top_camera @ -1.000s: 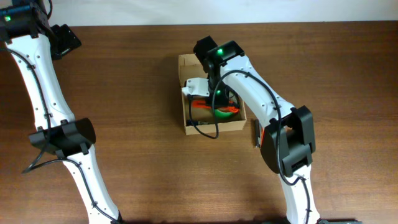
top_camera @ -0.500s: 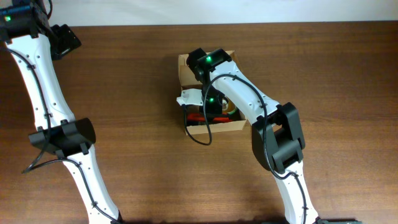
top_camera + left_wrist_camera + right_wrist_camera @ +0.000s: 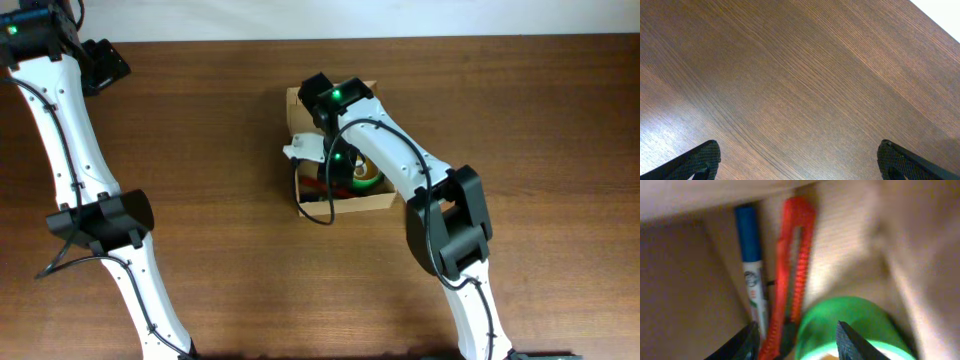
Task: Pack container
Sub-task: 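Move the right gripper back to the yellow highlighter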
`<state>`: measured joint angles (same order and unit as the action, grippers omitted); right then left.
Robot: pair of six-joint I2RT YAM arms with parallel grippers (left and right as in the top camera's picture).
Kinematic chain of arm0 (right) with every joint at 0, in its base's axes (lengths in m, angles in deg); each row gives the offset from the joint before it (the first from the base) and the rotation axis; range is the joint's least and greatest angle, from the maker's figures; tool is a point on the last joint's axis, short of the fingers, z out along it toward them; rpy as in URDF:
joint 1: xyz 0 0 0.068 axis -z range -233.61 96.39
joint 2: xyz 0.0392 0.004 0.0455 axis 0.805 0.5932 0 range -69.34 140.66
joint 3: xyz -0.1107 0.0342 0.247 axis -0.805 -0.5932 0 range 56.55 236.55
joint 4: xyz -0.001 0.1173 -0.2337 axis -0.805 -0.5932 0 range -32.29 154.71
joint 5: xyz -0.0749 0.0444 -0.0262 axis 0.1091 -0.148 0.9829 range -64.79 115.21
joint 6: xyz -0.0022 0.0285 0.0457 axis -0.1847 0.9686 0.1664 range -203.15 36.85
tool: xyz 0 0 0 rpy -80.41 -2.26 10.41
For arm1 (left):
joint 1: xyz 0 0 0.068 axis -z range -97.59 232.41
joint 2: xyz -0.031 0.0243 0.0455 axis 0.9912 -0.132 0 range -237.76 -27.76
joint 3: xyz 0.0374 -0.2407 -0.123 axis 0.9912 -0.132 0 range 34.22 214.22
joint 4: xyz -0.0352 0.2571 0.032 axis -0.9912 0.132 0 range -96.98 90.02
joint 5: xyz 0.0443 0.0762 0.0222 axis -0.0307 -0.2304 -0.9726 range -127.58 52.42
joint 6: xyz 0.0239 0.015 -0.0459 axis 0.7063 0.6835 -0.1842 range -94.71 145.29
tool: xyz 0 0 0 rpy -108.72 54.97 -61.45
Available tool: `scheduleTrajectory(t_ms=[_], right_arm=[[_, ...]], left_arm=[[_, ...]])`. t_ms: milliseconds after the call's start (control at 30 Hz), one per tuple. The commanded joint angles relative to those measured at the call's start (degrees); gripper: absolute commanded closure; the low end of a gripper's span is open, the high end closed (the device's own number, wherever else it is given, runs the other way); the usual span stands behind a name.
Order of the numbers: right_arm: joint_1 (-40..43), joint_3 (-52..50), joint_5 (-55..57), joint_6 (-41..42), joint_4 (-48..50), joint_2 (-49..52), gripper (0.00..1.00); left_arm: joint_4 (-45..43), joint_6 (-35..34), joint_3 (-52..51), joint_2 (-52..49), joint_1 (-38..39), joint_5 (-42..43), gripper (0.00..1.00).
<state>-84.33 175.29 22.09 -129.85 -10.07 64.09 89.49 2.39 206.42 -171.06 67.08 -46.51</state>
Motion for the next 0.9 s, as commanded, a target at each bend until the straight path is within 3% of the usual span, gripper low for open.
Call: scheduleTrajectory(t_ms=[0,133,300,533,633,800,867], right_arm=[[0.72,2.62,1.66,5.95,2.03,-8.15,0.5],[2.1,2.62,3.5,13.14,6.78,-15.28,0.5],[6.01,2.62,11.28,32.68,12.44,-25.83,0.51],[18.71,-0.81,12.59,42.8,6.49,-41.55,0.5],[26.4,-11.67,11.45,43.41,7.48,-50.49,0.43],[33.4,-34.16,10.43,47.01,4.37,-59.25,0.22],[34.49,-42.07,10.43,50.86,4.11,-59.39,0.22]], left_arm=[[0.13,0.74,0.35,-0.15,0.07,0.15,0.0],[0.04,0.74,0.35,-0.15,0.07,0.15,0.0],[0.09,0.74,0.35,-0.15,0.07,0.15,0.0],[0.07,0.76,0.35,-0.15,0.07,0.15,0.0],[-0.26,0.76,0.35,-0.15,0.04,0.13,0.0],[-1.07,2.69,0.35,-0.15,0.07,0.15,0.0],[-0.94,2.69,0.35,-0.15,0.07,0.15,0.0]])
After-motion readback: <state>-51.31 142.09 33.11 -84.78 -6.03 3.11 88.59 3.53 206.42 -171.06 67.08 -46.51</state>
